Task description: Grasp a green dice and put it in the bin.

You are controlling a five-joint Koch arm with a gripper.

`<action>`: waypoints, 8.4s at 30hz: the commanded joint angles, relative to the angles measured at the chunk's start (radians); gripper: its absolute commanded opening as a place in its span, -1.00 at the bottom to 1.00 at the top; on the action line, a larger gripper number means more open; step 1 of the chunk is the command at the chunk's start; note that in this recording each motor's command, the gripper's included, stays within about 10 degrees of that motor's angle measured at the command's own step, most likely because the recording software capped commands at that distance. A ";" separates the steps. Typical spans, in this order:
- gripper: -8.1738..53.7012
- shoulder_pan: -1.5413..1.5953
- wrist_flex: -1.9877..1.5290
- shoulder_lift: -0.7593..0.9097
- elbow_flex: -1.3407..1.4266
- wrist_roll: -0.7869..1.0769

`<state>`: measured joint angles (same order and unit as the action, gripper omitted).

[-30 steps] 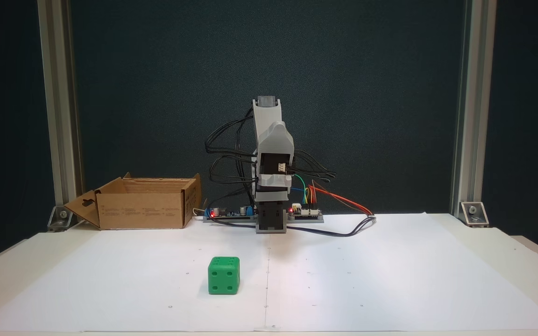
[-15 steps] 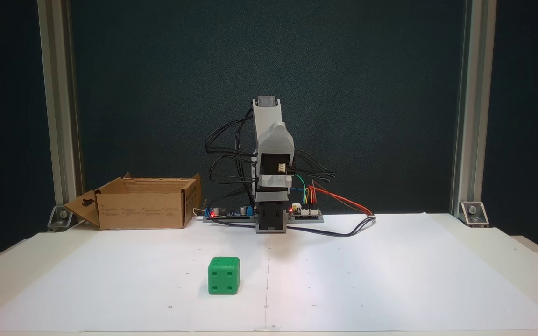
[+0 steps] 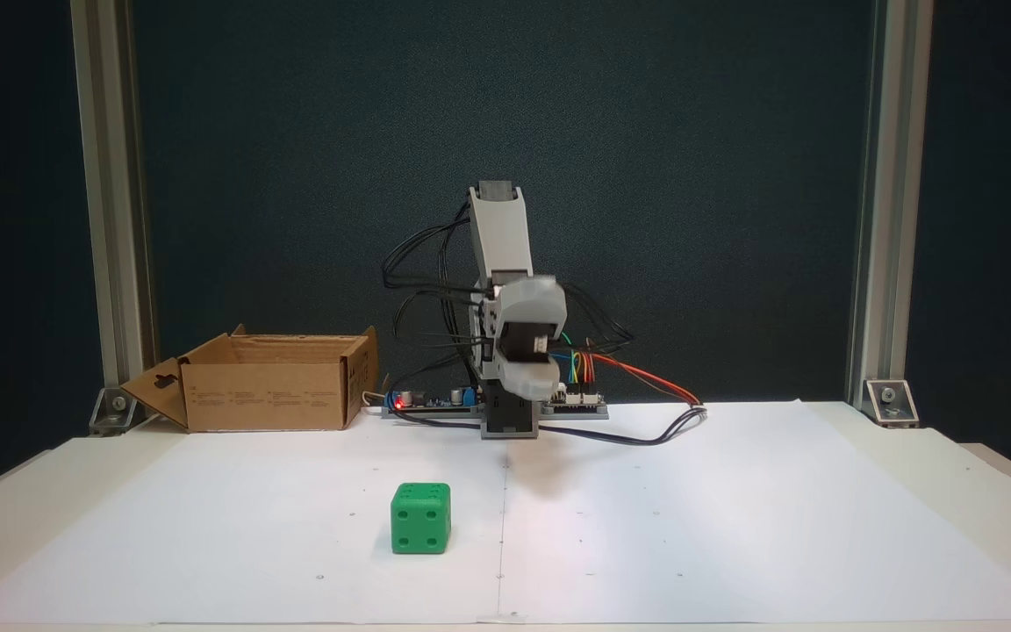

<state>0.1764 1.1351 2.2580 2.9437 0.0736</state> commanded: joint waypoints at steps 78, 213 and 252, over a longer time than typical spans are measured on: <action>0.73 -0.419 -2.447 -1.172 -2.034 0.206; -0.37 -0.413 -1.937 -1.239 -1.641 0.176; -0.37 -1.595 -2.253 -0.775 -2.005 0.107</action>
<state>-1.3330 -1.1505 1.4373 0.9971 0.1641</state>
